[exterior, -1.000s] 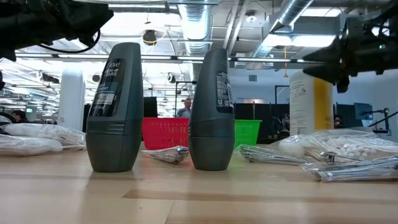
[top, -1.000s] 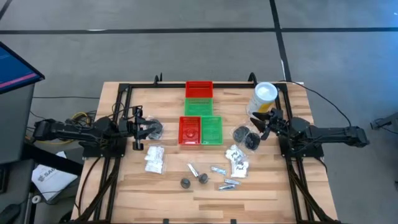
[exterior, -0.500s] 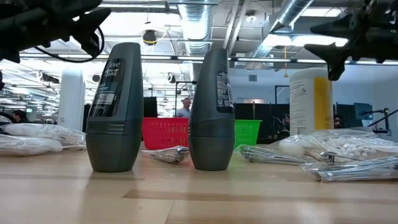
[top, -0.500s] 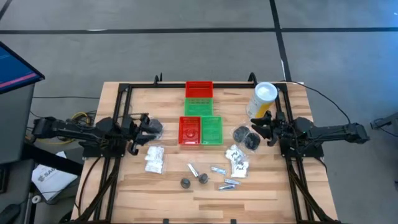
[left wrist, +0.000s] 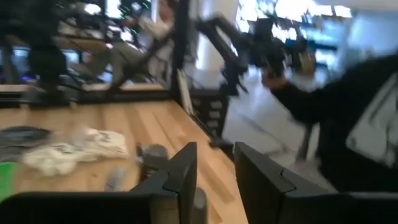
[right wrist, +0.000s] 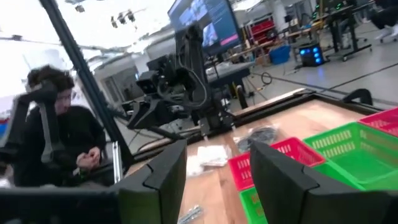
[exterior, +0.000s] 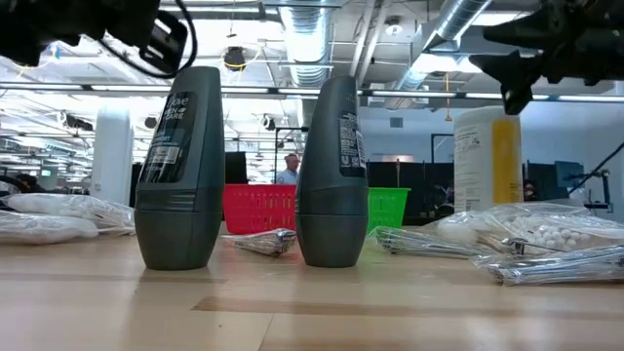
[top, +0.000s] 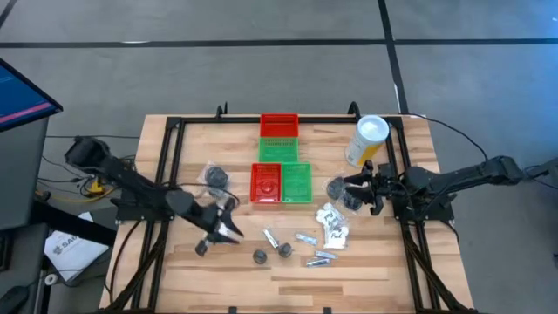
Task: Pick & Place Travel size toiletries
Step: Put the gray deodorant into the bottom red bin
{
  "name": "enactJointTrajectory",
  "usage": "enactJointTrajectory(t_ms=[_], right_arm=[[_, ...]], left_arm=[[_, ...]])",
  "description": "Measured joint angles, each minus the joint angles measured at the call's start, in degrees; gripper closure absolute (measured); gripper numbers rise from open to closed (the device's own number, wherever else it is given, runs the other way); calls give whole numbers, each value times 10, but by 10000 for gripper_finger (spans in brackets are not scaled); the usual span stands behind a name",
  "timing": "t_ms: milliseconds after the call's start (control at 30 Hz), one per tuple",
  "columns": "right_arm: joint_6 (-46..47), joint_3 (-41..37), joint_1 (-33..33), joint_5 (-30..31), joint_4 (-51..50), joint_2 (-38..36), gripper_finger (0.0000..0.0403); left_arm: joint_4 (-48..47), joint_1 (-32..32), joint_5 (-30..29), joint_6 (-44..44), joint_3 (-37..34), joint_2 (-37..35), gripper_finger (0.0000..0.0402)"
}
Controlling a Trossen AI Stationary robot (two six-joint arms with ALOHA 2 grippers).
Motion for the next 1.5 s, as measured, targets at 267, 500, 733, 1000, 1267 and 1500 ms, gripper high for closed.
enactJointTrajectory(t_ms=[267, 500, 733, 1000, 1267, 1500], right_arm=[[-32, 48, 23, 0, -2, 90, 233], [-61, 80, 25, 0, -1, 157, 212], [-61, 96, 24, 2, -2, 199, 183], [-63, 108, 24, 3, -1, 221, 173], [-77, 108, 24, 3, -2, 221, 177], [-77, 108, 24, 4, -2, 221, 177]], left_arm=[[1, -9, -24, 6, 56, 123, 282], [1, -8, -24, 6, 77, 176, 205], [1, -7, -36, 8, 77, 178, 147], [0, -7, -53, -2, 77, 220, 142], [15, -9, -54, -27, 77, 251, 151], [67, -14, -55, -54, 78, 285, 149]])
